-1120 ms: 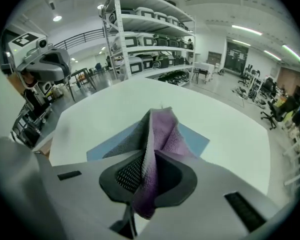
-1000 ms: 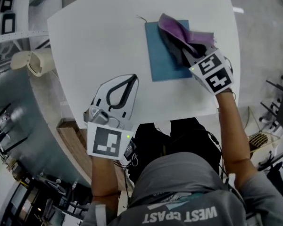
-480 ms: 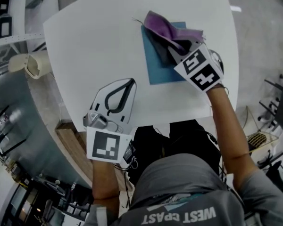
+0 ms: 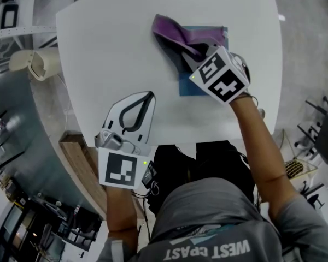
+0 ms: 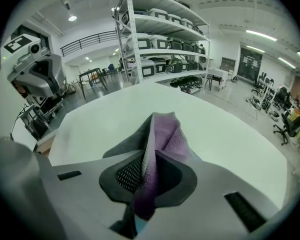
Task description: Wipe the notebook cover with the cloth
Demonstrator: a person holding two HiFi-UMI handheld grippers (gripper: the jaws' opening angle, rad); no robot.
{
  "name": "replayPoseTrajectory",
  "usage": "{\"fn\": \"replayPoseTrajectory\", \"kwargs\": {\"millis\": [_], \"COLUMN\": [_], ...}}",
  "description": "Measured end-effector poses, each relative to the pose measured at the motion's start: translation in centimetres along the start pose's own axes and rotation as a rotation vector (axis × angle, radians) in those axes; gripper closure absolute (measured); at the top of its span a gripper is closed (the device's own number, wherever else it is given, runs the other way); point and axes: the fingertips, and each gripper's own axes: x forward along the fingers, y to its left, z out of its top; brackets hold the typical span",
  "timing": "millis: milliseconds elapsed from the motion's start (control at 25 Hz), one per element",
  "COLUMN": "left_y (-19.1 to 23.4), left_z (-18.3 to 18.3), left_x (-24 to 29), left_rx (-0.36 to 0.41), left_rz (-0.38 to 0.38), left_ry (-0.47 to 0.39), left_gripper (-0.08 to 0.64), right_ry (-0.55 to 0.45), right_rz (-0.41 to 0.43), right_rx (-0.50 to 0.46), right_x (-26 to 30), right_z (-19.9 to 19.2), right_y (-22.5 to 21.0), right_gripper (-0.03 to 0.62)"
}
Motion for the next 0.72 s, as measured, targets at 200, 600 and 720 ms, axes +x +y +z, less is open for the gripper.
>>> {"fn": "replayPoseTrajectory", "kwargs": {"millis": [200,600,720], "left_y": [0.4,-1.9,-2.4], "left_z": [0.9,4.2,4.2], "left_x": [0.5,3.6,3.7], "left_rx": [0.033,0.091,0.083], "left_rz": [-0.029,-0.098,-0.092], "left_ry": [-0.002,-0.026,-0.02], "left_gripper": [0.558,0.558,0.558], "right_ry": [0.02,0.036,0.038], "right_rz": [-0.086,-0.173,-0.152], "right_rx": [0.086,0.151,0.099], "right_x": [-2.4,-6.2,-5.7], "right_z": [-2.7,-6.7,-5.8], "right_y": [-3.8,-7.8,-7.0], "right_gripper": [0.532,0.532,0.532]}}
